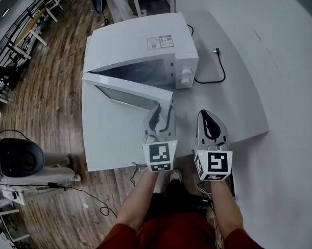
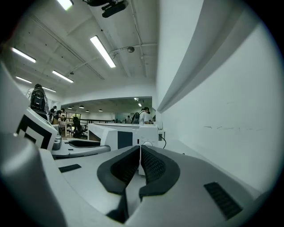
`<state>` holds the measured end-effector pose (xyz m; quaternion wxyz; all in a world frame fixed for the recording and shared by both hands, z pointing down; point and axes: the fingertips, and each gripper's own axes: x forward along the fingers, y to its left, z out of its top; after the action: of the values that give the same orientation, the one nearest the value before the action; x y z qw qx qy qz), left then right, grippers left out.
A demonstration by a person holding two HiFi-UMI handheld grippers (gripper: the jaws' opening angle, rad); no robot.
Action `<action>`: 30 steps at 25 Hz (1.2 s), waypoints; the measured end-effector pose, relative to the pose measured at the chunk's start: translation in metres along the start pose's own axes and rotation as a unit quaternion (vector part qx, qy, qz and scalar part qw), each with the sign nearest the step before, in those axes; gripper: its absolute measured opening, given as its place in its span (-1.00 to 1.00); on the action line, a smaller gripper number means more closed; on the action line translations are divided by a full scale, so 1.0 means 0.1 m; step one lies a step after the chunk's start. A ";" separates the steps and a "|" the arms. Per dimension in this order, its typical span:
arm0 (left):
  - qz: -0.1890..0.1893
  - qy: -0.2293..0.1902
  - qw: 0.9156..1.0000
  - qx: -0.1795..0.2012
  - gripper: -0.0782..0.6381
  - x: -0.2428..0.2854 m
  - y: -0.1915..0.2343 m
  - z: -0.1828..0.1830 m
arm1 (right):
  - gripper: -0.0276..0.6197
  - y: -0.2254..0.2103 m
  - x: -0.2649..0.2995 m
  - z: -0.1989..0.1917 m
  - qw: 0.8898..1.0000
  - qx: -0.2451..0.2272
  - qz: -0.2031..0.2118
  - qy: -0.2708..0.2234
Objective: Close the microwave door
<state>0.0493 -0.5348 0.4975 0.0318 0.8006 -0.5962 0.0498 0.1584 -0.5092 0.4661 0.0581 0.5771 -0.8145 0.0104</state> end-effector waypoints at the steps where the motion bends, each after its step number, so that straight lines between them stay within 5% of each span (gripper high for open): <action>1: 0.004 -0.001 1.000 -0.001 -0.36 0.04 0.00 0.00 | -0.82 -0.04 0.03 0.00 1.000 -0.001 0.000 -0.001; 30: 0.005 -0.028 1.000 -0.012 -0.37 1.15 0.12 0.15 | -0.82 -0.45 0.92 0.03 0.999 -0.010 -0.038 0.006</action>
<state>0.0715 -0.6490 0.4960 0.0243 0.7983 -0.6014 0.0205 0.1705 -0.6105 0.4704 0.0690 0.6068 -0.7918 0.0040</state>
